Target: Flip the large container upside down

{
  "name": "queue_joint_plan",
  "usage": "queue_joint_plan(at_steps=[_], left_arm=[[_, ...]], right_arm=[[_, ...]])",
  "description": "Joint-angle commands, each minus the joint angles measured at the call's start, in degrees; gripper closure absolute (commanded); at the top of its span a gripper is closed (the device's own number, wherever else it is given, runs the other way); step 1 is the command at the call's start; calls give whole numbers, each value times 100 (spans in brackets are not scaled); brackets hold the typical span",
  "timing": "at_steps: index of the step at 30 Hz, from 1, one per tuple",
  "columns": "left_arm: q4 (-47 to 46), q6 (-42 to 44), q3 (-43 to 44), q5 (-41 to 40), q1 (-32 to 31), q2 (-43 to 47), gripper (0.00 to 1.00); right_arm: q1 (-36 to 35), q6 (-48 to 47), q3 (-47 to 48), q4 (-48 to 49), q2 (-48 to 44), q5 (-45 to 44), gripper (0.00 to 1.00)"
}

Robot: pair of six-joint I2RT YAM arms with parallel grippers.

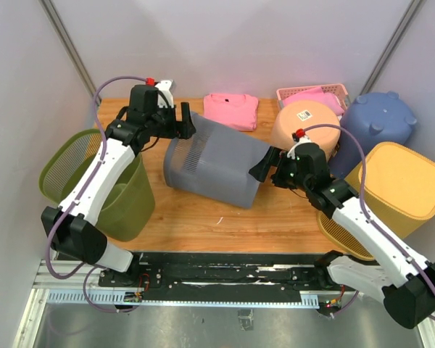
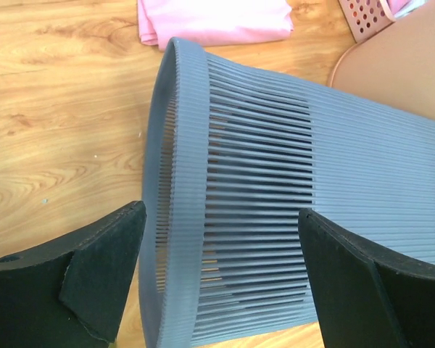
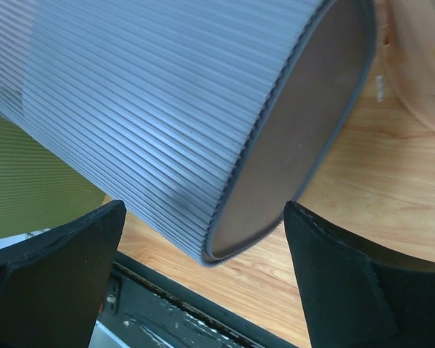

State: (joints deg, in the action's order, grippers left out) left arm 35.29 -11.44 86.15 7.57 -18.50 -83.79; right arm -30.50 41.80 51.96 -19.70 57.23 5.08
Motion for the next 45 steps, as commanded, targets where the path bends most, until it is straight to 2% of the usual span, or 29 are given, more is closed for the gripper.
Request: queue_joint_plan(at_steps=[1, 9, 16, 29, 38, 45], left_arm=[[-244, -43, -171, -25, -15, -31, 11], [-413, -192, -309, 486, -22, -364, 15], [-512, -183, -342, 480, -20, -401, 14], [-923, -262, -316, 277, -22, -681, 10], [-1638, -632, -582, 937, -21, -986, 10], [-2370, -983, -812, 1401, -31, -1296, 3]], right_arm=[[-57, 711, -291, 1431, 245, 589, 8], [-61, 1035, -117, 2559, 588, 1582, 8], [-206, 1195, 331, 3129, 545, 1876, 8], [-562, 784, 1504, 3195, 984, 1842, 7], [-773, 585, 1910, 3208, 1362, 1784, 7], [-826, 392, 1916, 3106, 1435, 1515, 7]])
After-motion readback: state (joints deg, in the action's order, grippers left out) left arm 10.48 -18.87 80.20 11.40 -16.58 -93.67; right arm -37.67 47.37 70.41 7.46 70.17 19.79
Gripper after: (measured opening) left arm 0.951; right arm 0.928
